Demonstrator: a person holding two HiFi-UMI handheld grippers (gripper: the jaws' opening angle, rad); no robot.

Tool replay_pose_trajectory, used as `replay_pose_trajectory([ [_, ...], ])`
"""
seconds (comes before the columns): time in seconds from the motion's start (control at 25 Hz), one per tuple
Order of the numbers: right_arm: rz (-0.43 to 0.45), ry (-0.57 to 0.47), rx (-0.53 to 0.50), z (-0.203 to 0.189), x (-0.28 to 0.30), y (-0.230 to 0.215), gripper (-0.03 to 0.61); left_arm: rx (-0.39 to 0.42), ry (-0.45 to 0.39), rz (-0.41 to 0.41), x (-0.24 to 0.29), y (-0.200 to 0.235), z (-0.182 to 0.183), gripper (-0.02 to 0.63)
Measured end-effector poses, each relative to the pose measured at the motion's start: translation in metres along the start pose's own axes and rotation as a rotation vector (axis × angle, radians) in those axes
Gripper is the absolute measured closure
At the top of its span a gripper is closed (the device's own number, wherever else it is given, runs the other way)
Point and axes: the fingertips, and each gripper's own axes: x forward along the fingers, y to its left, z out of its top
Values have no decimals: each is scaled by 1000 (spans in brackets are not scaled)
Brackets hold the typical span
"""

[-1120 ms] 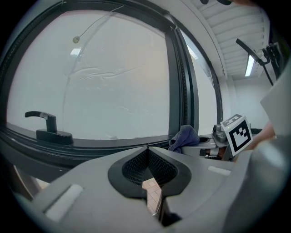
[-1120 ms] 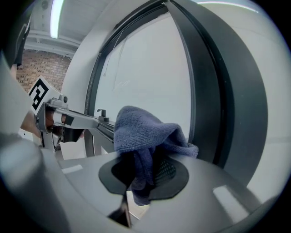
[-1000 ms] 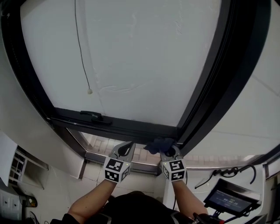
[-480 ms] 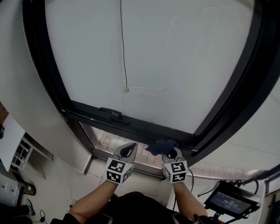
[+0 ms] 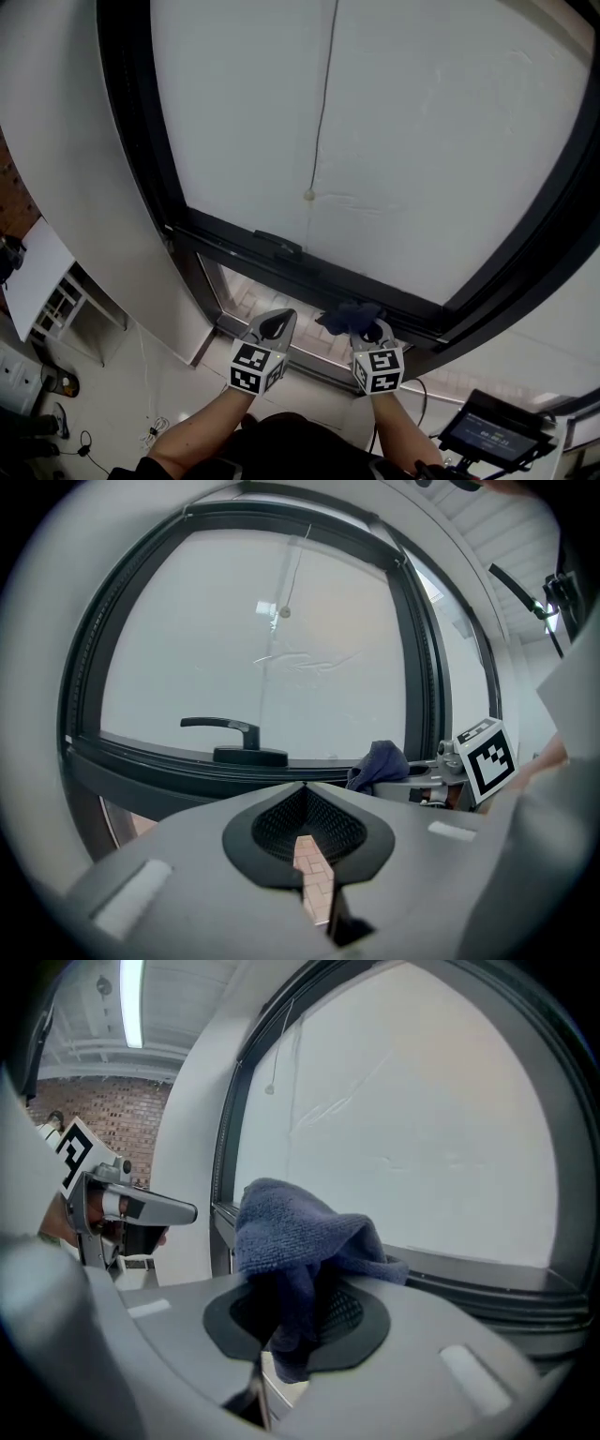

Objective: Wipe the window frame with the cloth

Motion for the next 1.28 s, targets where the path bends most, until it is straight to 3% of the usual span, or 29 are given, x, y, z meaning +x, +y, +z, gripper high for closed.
replay_pose_trajectory([
  [0.88, 94, 17, -24, 24, 78, 75, 520, -60, -46, 179, -61, 115, -7, 620],
  [1.28, 96, 18, -13, 34, 107, 104, 518, -73, -62, 201, -87, 157, -6, 620],
])
